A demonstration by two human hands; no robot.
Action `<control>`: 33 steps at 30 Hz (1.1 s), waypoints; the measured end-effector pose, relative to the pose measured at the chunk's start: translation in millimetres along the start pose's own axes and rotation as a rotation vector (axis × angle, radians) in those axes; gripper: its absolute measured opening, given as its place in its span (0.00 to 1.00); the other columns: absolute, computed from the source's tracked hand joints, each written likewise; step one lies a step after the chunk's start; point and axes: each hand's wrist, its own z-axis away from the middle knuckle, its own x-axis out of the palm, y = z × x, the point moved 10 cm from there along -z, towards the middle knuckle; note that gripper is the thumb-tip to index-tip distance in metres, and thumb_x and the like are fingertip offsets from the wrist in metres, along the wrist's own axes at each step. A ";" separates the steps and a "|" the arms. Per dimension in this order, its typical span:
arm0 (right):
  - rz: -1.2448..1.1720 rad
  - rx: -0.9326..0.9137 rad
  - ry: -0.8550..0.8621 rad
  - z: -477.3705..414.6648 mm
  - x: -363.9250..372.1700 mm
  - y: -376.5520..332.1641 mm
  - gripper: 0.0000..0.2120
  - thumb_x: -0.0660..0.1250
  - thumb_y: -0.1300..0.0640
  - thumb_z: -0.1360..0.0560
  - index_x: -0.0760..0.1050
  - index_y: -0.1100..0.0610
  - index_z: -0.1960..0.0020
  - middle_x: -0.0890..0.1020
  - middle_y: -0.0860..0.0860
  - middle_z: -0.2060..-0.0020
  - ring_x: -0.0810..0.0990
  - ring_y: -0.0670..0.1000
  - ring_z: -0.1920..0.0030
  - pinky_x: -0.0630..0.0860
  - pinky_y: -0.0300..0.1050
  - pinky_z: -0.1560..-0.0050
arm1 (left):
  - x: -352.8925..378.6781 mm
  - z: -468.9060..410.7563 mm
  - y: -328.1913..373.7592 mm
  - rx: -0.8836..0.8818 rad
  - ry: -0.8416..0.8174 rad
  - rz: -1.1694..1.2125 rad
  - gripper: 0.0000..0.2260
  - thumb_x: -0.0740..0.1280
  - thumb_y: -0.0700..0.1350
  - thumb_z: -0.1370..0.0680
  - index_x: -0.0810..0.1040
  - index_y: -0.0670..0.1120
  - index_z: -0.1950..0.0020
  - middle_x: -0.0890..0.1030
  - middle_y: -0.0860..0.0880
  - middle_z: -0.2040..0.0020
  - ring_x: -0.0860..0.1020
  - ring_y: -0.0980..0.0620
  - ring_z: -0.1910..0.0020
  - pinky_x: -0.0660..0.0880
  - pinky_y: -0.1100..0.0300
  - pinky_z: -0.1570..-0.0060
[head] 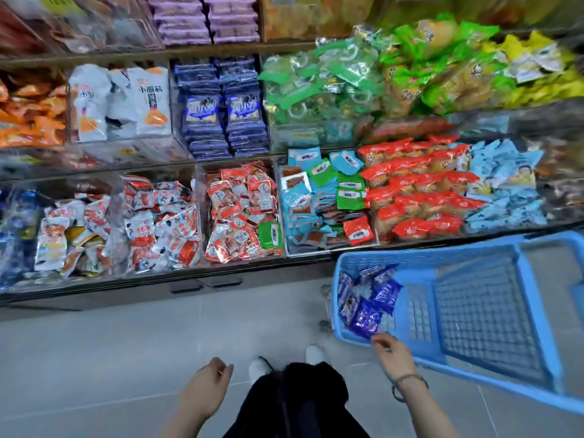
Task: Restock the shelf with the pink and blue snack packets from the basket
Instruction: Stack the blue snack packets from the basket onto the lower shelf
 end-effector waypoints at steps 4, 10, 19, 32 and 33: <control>-0.004 0.020 -0.026 -28.1 -26.3 22.6 0.07 0.63 0.65 0.24 0.79 0.65 0.50 0.81 0.59 0.53 0.77 0.54 0.54 0.65 0.37 0.59 | 36.9 -9.6 41.5 -0.005 -0.057 -0.029 0.11 0.56 0.53 0.18 0.69 0.47 0.53 0.80 0.45 0.49 0.78 0.46 0.46 0.67 0.59 0.57; 0.145 -0.065 -0.169 -92.5 -45.3 50.3 0.07 0.63 0.67 0.24 0.79 0.60 0.56 0.75 0.51 0.65 0.74 0.50 0.57 0.65 0.36 0.58 | 104.5 -36.2 135.1 -0.023 -0.110 0.135 0.11 0.61 0.49 0.20 0.71 0.45 0.41 0.80 0.43 0.44 0.77 0.45 0.44 0.72 0.58 0.45; 0.451 -0.084 -0.416 -179.5 6.6 103.4 0.08 0.64 0.53 0.24 0.73 0.57 0.50 0.77 0.55 0.52 0.77 0.55 0.48 0.70 0.41 0.52 | 167.2 -101.4 236.4 0.005 0.116 0.463 0.09 0.60 0.43 0.20 0.70 0.43 0.40 0.79 0.41 0.49 0.76 0.44 0.54 0.67 0.57 0.58; 0.472 -0.263 -0.348 -247.8 117.3 58.1 0.34 0.72 0.51 0.30 0.61 0.58 0.31 0.72 0.58 0.36 0.71 0.57 0.36 0.71 0.49 0.39 | 177.0 -116.3 228.0 -0.002 0.515 0.324 0.06 0.58 0.43 0.21 0.62 0.50 0.55 0.69 0.54 0.71 0.67 0.46 0.72 0.60 0.55 0.70; 0.448 -0.282 -0.315 -246.0 115.0 56.9 0.31 0.73 0.51 0.31 0.64 0.58 0.34 0.75 0.58 0.40 0.74 0.57 0.40 0.73 0.48 0.42 | 177.8 -116.9 227.7 0.009 0.512 0.327 0.06 0.58 0.43 0.21 0.62 0.50 0.55 0.70 0.53 0.71 0.68 0.45 0.72 0.61 0.55 0.70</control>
